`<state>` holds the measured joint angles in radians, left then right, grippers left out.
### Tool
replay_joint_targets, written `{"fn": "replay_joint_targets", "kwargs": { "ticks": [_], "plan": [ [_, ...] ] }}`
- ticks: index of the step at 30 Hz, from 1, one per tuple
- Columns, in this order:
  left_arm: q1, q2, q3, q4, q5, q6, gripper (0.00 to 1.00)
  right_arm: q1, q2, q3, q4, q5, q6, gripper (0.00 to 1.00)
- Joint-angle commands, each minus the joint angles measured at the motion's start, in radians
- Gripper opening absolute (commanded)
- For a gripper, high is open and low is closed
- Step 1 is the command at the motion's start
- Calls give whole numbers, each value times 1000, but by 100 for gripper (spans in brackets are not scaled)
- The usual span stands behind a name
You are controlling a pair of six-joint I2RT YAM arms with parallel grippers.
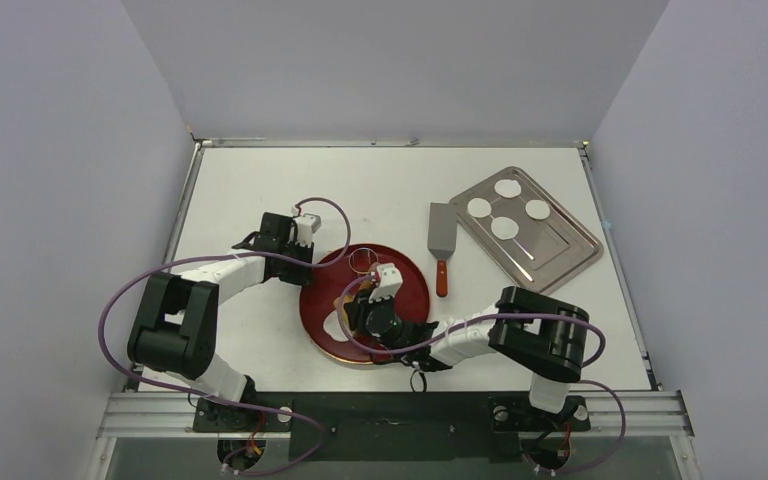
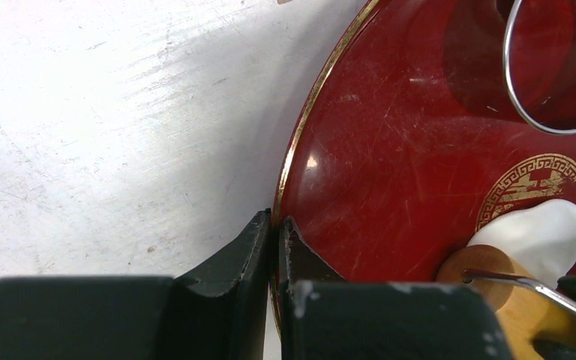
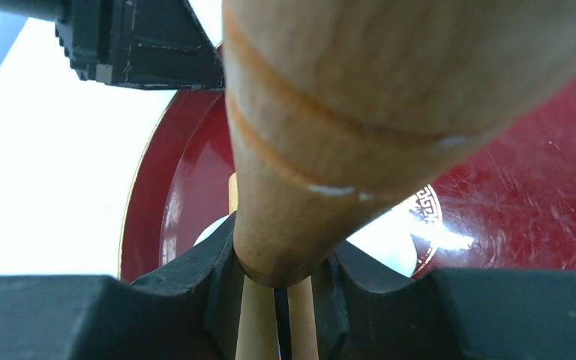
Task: Roll out the dumpling wrappers from the dough
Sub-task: Flatten out the dough on the work surface.
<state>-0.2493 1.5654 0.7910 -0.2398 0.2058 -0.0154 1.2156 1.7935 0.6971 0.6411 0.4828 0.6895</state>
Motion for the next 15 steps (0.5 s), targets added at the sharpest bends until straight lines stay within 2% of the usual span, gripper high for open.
{"fn": "replay_joint_targets", "kwargs": {
  "ticks": [1,15],
  "plan": [
    [7,-16,12,50,-25,0,0,-52,34,-109,-209,23,70,0],
    [8,-17,11,52,-25,-1,0,-131,-41,-221,-271,64,176,0]
  ]
}}
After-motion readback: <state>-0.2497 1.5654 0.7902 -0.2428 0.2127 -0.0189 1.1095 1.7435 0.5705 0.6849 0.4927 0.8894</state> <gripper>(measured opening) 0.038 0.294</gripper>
